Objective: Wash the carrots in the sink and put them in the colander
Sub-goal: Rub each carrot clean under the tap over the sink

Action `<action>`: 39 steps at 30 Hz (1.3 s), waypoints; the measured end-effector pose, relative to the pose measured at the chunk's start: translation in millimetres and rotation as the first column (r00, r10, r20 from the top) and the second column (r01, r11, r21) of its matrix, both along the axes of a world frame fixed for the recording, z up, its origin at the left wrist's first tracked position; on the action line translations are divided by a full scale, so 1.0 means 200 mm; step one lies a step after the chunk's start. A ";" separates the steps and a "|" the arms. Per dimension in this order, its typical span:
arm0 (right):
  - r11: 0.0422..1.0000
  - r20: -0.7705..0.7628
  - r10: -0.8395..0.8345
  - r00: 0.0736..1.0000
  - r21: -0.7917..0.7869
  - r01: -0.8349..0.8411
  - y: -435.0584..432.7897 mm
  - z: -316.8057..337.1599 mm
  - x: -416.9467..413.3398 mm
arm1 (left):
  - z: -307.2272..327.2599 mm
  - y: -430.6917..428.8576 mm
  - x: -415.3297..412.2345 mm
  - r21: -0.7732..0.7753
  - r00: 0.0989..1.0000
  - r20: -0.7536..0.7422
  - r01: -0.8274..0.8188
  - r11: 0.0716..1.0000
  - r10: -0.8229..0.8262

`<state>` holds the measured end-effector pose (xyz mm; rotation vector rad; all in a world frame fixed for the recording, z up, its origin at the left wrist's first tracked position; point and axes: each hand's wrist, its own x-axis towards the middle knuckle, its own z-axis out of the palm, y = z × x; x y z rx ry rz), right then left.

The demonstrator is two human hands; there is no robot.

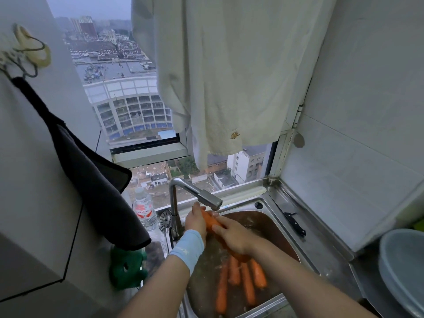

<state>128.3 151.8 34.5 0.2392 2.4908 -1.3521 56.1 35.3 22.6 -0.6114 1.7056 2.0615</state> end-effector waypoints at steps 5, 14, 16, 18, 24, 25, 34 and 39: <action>0.988 0.051 -0.052 0.997 -0.143 0.059 0.08 0.01 0.02 | 0.01 -0.01 0.13 0.218 0.971 -0.093 0.237 0.947 -0.221; 0.995 -0.027 0.029 0.999 0.094 -0.026 0.03 0.01 0.02 | -0.01 0.02 0.05 0.010 0.986 0.141 -0.094 0.995 0.092; 0.994 -0.072 -0.008 0.997 0.107 0.016 0.04 0.01 0.01 | 0.00 0.00 0.04 0.165 0.976 0.188 -0.141 0.976 0.110; 0.995 -0.058 -0.010 0.998 0.095 0.016 0.05 0.00 0.01 | 0.02 -0.03 0.07 0.331 0.978 0.186 -0.151 0.931 0.093; 0.993 0.085 -0.043 0.995 -0.105 0.052 0.10 -0.01 0.02 | 0.01 -0.03 0.14 0.311 0.995 -0.009 0.100 0.945 -0.102; 0.991 0.098 -0.045 0.994 -0.120 0.057 0.09 0.00 0.03 | 0.02 -0.01 0.15 0.234 0.993 -0.030 0.115 0.965 -0.111; 0.994 0.122 -0.014 0.992 -0.110 0.028 0.05 0.01 0.02 | 0.00 0.05 0.02 0.054 0.997 0.064 -0.038 0.998 0.034; 0.987 0.127 -0.033 0.991 -0.152 0.052 0.12 0.03 0.02 | 0.10 0.01 0.07 0.356 0.982 0.180 -0.119 0.927 0.057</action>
